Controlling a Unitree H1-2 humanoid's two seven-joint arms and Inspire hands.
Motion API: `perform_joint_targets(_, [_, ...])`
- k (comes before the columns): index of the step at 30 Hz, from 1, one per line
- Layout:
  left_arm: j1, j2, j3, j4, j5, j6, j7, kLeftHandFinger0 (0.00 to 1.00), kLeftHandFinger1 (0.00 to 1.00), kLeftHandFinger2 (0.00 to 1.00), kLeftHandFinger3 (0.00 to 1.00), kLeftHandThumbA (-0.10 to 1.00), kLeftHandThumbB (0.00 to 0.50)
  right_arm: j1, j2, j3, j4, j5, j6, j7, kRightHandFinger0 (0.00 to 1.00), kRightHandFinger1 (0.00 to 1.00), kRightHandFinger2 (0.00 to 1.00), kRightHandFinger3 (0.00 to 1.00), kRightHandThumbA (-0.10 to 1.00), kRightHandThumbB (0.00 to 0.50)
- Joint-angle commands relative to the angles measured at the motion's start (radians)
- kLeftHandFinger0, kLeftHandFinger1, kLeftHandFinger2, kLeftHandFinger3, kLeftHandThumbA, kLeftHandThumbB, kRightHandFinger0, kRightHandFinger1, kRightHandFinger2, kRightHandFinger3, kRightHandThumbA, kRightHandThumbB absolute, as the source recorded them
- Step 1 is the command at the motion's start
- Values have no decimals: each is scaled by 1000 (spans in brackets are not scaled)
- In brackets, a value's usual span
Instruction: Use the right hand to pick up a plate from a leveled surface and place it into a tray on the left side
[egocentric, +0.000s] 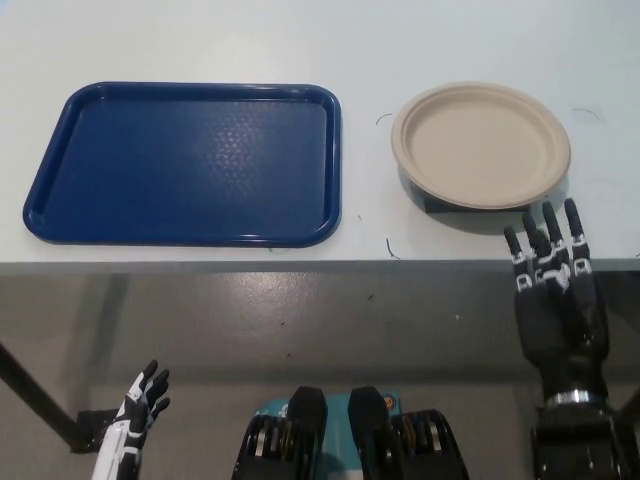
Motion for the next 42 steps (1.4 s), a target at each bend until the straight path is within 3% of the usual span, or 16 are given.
perform_joint_targets(1, [-25, 35, 6, -22, 16, -45, -4, 1000, 1000, 1000, 1000, 1000, 138, -130, 79, -106, -68, 354, 105, -185, 1000, 1000, 1000, 1000, 1000, 449])
perform_joint_targets(11, [-31, 42, 0, -7, 32, -62, 0, 1000, 1000, 1000, 1000, 1000, 128, -58, 105, -119, -100, 334, 148, -145, 1000, 1000, 1000, 1000, 1000, 449])
perform_joint_targets(18, [-38, 50, -2, -9, 22, -50, -7, 1000, 1000, 1000, 1000, 1000, 118, 66, 116, -66, -249, 337, 183, -138, 1000, 1000, 1000, 1000, 1000, 415])
perform_joint_targets(28, [-37, 51, -9, -2, 43, -57, -3, 1000, 1000, 1000, 1000, 1000, 124, 184, 114, 0, -363, 353, 192, -148, 1000, 1000, 1000, 1000, 1000, 428])
perform_joint_targets(34, [-40, 50, -8, 0, 30, -46, -9, 1000, 1000, 1000, 1000, 1000, 140, 157, 122, -14, -300, 325, 184, -181, 1000, 1000, 1000, 1000, 1000, 426])
perform_joint_targets(42, [-43, 47, -10, 9, 38, -56, -6, 1000, 1000, 1000, 1000, 1000, 117, 44, 125, -67, -161, 325, 173, -207, 1000, 1000, 1000, 1000, 1000, 432])
